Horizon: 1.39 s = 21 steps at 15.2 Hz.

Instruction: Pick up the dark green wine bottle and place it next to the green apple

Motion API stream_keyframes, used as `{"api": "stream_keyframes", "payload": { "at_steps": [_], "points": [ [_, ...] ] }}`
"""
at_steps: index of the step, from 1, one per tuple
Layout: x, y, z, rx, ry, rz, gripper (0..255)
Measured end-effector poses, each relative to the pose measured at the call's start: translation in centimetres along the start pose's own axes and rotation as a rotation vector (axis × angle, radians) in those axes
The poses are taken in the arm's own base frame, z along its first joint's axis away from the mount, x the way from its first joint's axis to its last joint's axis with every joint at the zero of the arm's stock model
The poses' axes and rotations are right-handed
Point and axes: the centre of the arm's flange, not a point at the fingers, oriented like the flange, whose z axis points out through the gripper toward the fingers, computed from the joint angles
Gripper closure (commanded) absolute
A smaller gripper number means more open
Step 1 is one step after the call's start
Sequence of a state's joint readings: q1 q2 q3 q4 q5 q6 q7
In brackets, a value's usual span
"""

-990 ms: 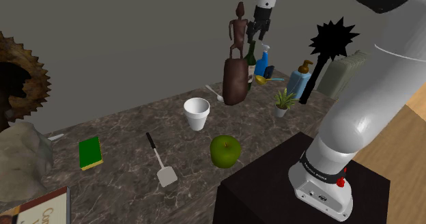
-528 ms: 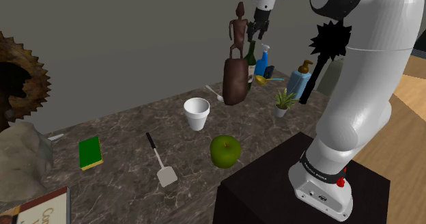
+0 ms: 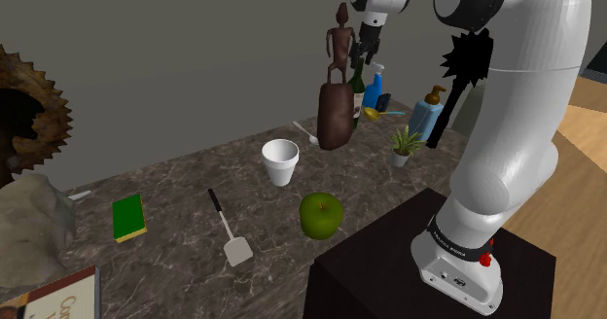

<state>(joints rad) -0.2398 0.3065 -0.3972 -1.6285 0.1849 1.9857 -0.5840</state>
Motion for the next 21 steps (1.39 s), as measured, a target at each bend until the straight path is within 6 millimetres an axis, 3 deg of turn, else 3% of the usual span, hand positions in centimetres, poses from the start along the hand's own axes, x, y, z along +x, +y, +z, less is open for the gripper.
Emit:
{"api": "stream_keyframes", "payload": {
  "at_steps": [6,7,21],
  "points": [
    [0.1,0.0,0.4,0.000,0.001,0.000,0],
    [0.1,0.0,0.4,0.000,0.001,0.000,255],
    [0.1,0.0,-0.7,0.005,-0.012,0.000,255]
  ]
}}
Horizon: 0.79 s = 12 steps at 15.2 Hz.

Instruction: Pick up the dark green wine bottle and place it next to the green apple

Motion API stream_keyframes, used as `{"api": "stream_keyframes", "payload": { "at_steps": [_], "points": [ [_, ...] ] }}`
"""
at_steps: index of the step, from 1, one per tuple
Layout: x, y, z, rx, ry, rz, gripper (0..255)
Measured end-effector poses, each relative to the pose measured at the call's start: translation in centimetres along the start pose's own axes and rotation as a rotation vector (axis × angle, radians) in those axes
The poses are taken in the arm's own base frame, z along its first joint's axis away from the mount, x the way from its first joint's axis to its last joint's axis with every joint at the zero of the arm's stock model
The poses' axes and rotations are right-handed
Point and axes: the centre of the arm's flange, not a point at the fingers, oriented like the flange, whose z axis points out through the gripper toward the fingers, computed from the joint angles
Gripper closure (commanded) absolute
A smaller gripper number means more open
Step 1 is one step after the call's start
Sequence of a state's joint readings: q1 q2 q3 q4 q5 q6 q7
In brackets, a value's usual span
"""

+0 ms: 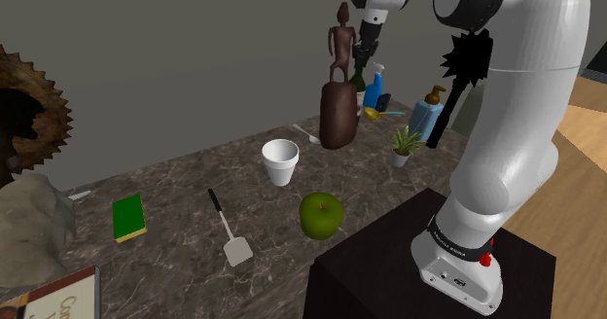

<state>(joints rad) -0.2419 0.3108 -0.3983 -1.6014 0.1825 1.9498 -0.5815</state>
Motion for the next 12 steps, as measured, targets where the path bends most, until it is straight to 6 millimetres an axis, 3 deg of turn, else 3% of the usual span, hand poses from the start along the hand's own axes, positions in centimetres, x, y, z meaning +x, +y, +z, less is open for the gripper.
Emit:
{"api": "stream_keyframes", "payload": {
  "at_steps": [12],
  "points": [
    [0.3,-0.1,-6.5,-0.003,0.006,0.001,255]
  ]
}}
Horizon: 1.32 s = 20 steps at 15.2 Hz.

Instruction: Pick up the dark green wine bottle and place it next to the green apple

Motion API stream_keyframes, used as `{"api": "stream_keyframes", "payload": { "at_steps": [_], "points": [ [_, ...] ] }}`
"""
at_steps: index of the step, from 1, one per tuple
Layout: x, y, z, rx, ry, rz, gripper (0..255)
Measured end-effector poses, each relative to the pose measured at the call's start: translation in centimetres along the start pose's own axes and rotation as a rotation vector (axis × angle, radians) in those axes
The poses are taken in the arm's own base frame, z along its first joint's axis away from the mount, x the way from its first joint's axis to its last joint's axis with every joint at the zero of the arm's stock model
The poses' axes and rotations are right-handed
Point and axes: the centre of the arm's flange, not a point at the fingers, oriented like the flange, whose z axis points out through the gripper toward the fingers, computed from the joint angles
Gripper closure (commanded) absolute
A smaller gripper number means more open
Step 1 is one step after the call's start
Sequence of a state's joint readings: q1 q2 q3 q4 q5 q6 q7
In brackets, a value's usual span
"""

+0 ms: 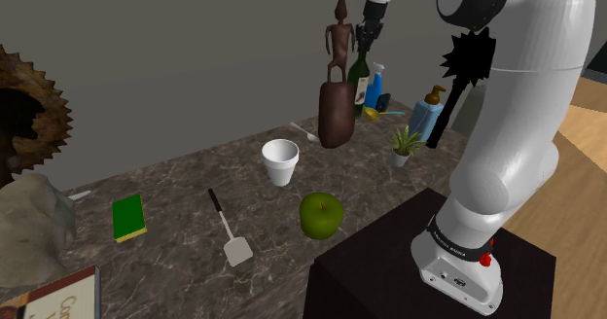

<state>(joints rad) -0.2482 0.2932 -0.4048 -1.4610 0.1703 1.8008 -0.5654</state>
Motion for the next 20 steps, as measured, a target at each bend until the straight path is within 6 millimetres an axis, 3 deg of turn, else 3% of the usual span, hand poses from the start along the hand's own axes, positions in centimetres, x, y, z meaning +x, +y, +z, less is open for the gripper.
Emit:
{"api": "stream_keyframes", "payload": {
  "at_steps": [20],
  "points": [
    [0.8,-0.4,-10.5,-0.001,0.006,-0.001,255]
  ]
}}
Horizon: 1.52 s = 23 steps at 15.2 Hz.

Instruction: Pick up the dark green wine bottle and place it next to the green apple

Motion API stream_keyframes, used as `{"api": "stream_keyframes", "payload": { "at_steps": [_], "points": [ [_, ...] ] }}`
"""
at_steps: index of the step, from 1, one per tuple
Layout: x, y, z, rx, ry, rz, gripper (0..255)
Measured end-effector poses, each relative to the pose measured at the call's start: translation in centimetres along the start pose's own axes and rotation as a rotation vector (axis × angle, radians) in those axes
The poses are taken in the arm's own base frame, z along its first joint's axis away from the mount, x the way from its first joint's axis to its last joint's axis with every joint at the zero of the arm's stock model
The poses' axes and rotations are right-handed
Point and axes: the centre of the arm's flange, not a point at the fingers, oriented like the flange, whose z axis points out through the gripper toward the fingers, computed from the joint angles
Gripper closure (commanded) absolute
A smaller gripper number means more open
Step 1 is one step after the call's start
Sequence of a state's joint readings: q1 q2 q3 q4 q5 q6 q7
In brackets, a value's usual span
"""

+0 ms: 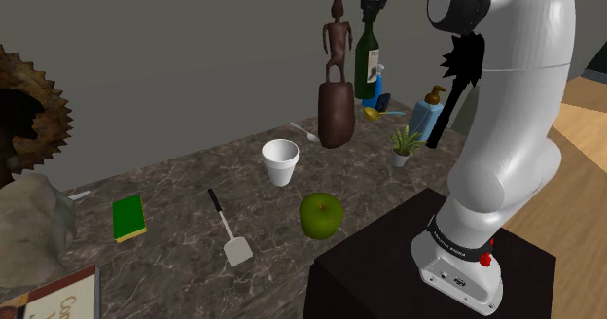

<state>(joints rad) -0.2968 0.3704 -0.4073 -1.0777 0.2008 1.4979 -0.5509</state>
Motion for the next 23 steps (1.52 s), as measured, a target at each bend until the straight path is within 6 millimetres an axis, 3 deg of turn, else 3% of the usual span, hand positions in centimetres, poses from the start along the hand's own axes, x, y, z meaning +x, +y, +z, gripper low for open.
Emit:
{"api": "stream_keyframes", "payload": {
  "at_steps": [6,10,23],
  "points": [
    [-3.1,-5.3,-3.2,-0.001,0.001,0.000,255],
    [-5.2,-10.4,-5.7,-0.001,0.001,-0.001,255],
    [-11.8,-24.0,-13.4,0.000,0.001,-0.001,255]
  ]
}}
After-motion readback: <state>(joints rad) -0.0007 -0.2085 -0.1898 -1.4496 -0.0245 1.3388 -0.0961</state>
